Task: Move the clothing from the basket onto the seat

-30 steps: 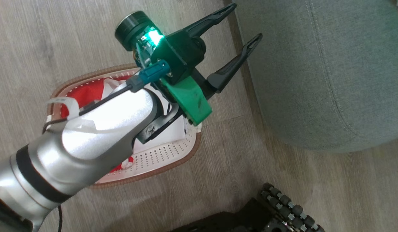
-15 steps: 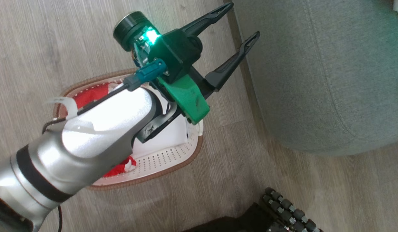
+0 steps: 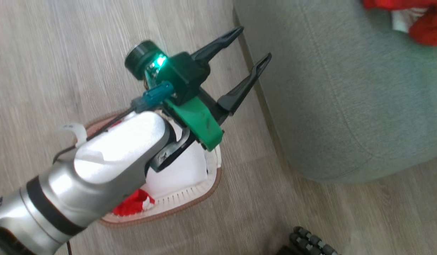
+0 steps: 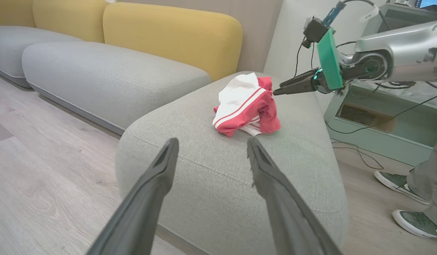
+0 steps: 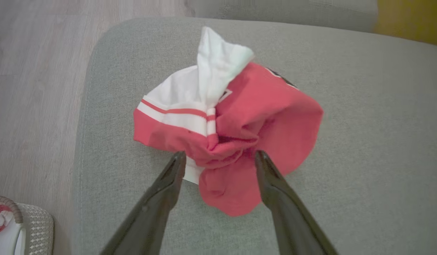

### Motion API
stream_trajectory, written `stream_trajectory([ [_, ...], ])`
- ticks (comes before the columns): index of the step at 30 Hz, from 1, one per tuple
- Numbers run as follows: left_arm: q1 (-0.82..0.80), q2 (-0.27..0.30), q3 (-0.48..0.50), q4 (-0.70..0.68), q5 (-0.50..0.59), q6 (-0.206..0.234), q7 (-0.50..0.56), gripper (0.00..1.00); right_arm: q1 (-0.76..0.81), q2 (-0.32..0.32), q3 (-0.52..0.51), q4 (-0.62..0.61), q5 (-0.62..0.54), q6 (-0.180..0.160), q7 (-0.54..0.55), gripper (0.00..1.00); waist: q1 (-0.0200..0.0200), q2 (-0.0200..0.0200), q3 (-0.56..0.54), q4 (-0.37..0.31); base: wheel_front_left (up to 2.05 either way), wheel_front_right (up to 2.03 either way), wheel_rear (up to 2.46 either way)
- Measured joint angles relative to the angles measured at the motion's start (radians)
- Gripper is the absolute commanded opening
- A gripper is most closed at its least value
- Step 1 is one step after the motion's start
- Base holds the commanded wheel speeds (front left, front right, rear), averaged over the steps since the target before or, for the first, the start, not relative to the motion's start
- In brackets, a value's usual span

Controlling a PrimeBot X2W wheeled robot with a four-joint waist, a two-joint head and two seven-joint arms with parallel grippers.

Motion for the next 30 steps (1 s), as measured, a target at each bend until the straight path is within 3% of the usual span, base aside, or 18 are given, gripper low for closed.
stream_trajectory([
  [11,0.1,-0.001,0.018,0.014,-0.046,0.025,-0.052,1.0,0.07,-0.095,0.019,-0.12,0.016,0.0,-0.075,1.0,0.0,0.0,-0.161,0.007,0.0,0.0,0.0],
  [19,0.173,0.005,0.075,0.011,-0.061,0.05,-0.068,1.0,0.18,-0.158,-0.053,-0.244,0.037,0.0,-0.191,1.0,-0.0001,0.0,-0.263,0.058,0.0,0.0,0.0],
  [30,0.292,0.042,0.17,-0.007,-0.065,0.083,-0.073,1.0,0.426,-0.171,-0.309,-0.39,-0.025,0.0,-0.321,1.0,-0.0001,0.0001,-0.355,0.181,0.0,0.0,0.0],
])
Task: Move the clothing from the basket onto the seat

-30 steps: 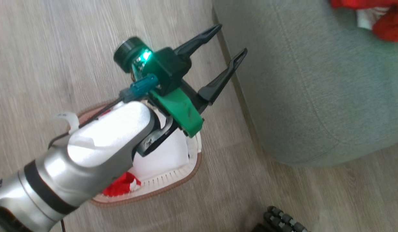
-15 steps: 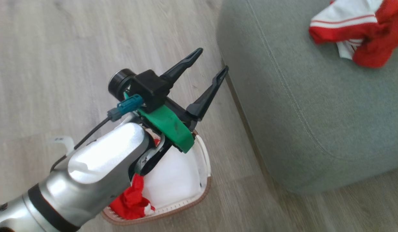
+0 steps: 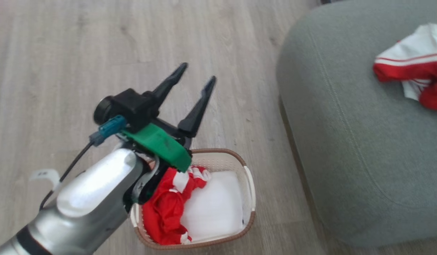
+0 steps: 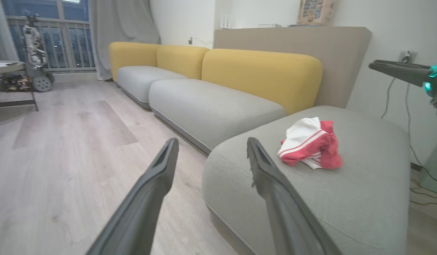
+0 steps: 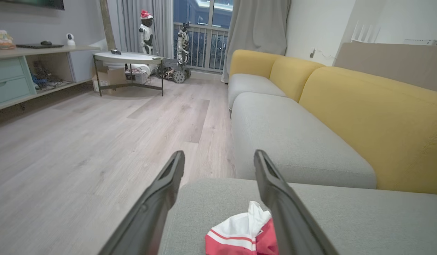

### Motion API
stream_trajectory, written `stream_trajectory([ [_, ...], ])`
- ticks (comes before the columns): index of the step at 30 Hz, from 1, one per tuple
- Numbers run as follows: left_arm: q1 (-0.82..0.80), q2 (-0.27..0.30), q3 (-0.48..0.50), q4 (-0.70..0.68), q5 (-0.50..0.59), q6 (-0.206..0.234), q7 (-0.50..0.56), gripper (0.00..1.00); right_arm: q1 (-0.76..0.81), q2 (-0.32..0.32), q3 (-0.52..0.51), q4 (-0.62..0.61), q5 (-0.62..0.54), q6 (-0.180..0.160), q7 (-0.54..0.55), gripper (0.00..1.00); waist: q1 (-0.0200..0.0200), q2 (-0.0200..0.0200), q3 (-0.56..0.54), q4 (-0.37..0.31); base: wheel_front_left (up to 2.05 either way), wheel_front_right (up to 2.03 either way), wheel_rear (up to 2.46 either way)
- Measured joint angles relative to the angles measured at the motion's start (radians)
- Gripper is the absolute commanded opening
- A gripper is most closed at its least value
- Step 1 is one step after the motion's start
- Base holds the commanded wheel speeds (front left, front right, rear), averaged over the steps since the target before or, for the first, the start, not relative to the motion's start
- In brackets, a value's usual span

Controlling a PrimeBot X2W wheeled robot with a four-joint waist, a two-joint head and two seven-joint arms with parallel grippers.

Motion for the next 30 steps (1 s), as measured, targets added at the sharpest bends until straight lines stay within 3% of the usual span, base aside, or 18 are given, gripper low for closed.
stream_trajectory([
  [6,0.075,0.02,0.075,-0.024,0.006,0.03,0.0,1.0,0.209,0.093,-0.192,-0.087,-0.087,0.0,-0.034,1.0,0.0,0.0,-0.032,0.055,0.0,0.0,0.0],
  [15,0.232,0.039,0.218,-0.056,0.032,0.065,0.0,1.0,0.491,0.411,-0.424,-0.297,-0.283,0.0,-0.044,1.0,0.0,0.0,-0.058,0.096,0.0,0.0,0.0],
  [22,0.371,0.043,0.33,-0.074,0.07,0.073,0.0,1.0,0.628,0.601,-0.46,-0.399,-0.396,0.0,-0.032,1.0,0.0,0.0,-0.075,0.117,0.0,0.0,0.0],
  [30,0.485,0.018,0.434,-0.073,0.141,0.064,0.0,1.0,0.67,0.698,-0.458,-0.424,-0.454,0.0,-0.043,1.0,0.0,0.0,-0.092,0.131,0.0,0.0,0.0],
])
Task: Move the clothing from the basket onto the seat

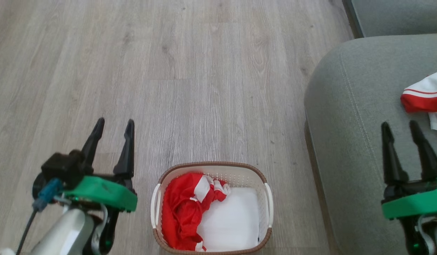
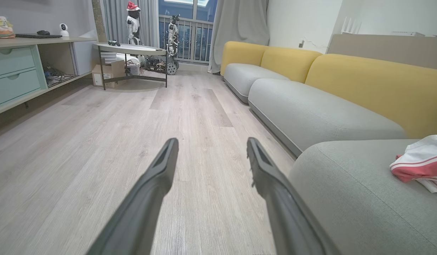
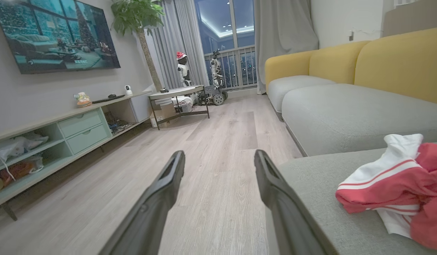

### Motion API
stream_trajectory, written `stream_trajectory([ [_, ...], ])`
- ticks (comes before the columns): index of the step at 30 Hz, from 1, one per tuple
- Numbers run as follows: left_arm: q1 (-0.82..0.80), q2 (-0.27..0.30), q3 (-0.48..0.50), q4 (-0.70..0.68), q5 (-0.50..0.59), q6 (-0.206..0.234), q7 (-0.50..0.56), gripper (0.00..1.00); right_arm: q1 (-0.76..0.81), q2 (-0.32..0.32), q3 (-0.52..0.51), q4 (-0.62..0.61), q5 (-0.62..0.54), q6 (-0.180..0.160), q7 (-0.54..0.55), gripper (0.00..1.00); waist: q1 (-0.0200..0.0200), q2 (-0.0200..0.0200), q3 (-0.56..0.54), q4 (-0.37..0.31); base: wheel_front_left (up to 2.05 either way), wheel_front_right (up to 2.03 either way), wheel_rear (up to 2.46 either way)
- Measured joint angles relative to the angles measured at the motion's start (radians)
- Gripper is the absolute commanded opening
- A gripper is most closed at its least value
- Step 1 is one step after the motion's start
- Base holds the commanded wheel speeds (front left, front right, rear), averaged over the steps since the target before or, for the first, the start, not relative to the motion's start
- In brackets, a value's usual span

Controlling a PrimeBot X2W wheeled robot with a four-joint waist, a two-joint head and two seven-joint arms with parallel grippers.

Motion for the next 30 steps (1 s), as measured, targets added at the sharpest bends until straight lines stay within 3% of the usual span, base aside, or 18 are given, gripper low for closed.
stream_trajectory([
  [16,0.117,-0.098,0.143,0.057,0.176,-0.075,0.0,1.0,0.04,0.037,0.05,0.049,-0.039,0.0,-0.056,1.0,0.0,0.0,0.001,0.008,0.0,0.0,0.0],
  [30,0.152,-0.157,0.22,0.08,0.249,-0.144,0.0,1.0,0.037,0.042,0.064,0.057,-0.042,0.0,-0.062,1.0,0.0,0.0,0.002,0.001,0.0,0.0,0.0],
])
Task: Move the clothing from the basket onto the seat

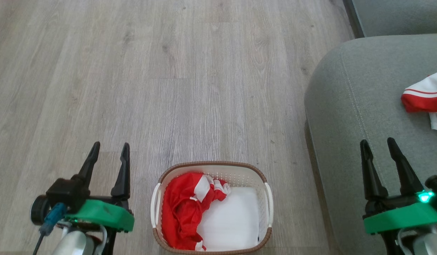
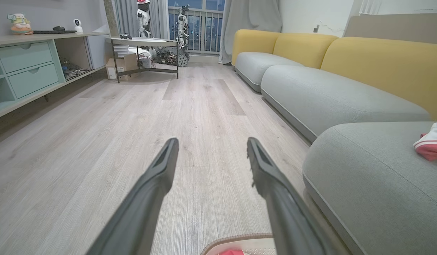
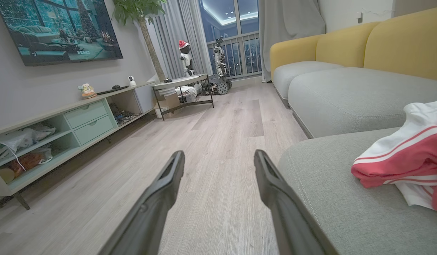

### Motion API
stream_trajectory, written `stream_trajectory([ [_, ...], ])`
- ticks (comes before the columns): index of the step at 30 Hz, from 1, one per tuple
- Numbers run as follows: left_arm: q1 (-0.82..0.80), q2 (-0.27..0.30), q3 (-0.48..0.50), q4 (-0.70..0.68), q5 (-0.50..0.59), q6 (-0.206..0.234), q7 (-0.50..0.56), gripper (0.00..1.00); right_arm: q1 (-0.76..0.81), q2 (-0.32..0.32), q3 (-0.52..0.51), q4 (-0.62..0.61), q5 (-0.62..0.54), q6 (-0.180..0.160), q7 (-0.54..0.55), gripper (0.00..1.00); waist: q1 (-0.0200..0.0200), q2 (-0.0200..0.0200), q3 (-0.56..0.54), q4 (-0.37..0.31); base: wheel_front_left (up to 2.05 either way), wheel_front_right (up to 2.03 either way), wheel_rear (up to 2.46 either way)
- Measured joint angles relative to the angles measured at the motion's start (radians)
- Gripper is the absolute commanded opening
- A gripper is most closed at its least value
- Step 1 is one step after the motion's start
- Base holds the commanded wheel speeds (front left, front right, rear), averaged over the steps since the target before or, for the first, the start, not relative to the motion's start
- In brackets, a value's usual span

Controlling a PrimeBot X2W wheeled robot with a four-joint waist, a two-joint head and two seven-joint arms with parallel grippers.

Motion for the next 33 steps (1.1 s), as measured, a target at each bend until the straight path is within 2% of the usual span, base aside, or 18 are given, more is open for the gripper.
stream_trajectory([
  [21,0.0,-0.064,0.068,0.031,0.055,-0.066,0.0,1.0,0.0,0.0,0.006,-0.007,0.002,0.0,-0.002,1.0,0.0,0.0,-0.007,-0.002,0.0,0.0,0.0],
  [33,-0.003,-0.085,0.094,0.052,0.082,-0.095,0.0,1.0,-0.007,0.0,0.008,-0.023,0.009,0.0,-0.002,1.0,0.0,0.0,0.049,-0.021,0.0,0.0,0.0],
])
